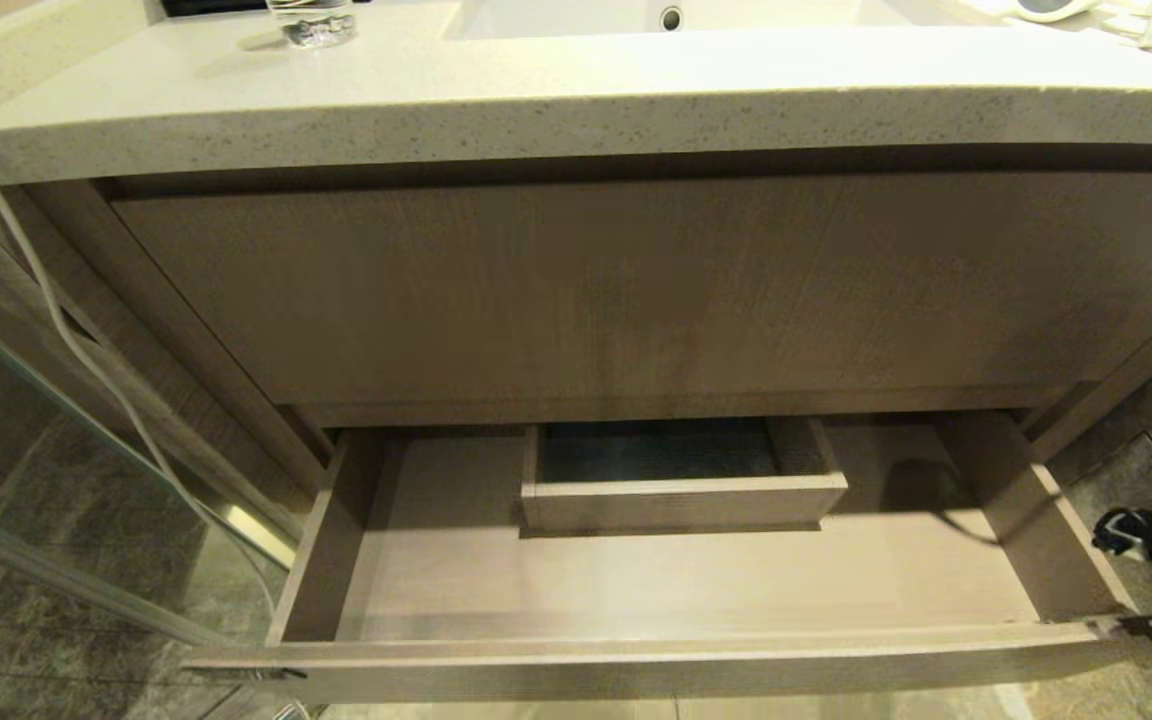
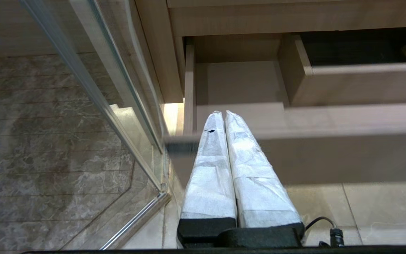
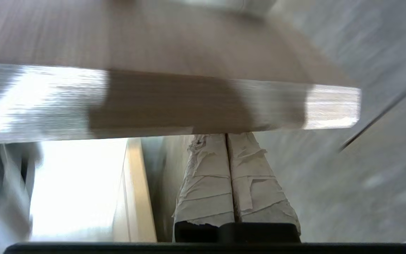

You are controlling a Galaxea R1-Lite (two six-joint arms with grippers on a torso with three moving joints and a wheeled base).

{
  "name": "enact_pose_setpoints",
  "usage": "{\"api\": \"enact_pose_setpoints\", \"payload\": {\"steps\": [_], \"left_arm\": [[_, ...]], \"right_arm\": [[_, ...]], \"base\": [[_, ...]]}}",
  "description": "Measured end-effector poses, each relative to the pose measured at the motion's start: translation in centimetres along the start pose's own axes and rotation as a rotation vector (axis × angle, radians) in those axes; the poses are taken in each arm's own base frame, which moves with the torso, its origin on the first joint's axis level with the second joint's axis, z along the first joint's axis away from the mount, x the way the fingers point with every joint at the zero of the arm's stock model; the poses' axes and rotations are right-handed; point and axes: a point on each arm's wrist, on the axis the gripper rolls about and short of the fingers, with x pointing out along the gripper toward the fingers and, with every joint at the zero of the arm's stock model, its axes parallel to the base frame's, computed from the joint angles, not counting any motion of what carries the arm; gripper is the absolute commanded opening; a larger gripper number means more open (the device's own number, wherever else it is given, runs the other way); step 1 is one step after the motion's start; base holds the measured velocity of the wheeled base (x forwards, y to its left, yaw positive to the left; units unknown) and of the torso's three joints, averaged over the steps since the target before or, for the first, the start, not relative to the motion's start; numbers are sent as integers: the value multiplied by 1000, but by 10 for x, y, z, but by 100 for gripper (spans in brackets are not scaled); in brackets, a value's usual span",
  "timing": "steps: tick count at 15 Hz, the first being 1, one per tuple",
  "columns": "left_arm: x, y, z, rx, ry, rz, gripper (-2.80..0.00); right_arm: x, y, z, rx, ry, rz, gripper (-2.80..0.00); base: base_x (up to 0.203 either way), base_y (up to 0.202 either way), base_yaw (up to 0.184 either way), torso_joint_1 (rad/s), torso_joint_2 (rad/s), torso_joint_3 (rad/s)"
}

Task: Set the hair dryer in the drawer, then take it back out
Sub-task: Close the drawer

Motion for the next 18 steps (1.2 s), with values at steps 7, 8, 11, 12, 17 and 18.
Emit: {"api": "enact_pose_setpoints", "payload": {"steps": [7, 8, 11, 12, 17, 18], "left_arm": [[0, 0, 0, 0, 1, 0, -280], [0, 0, 0, 0, 0, 0, -280], [0, 0, 0, 0, 0, 0, -280], [0, 0, 0, 0, 0, 0, -280], [0, 0, 0, 0, 0, -1, -280], [0, 0, 0, 0, 0, 0, -280]], "right_arm": [[-37, -11, 54, 107, -391, -214, -280], [-43, -12, 59, 109, -439, -231, -280], [-58, -8, 55, 45, -483, -213, -280], [-62, -3, 47, -1, -476, -188, -280], [-80, 22, 20, -162, -505, -130, -280], [-83, 26, 19, -171, -510, -125, -280]], "base": [[0, 0, 0, 0, 0, 0], [0, 0, 0, 0, 0, 0], [0, 0, 0, 0, 0, 0], [0, 0, 0, 0, 0, 0], [0, 0, 0, 0, 0, 0], [0, 0, 0, 0, 0, 0]]}}
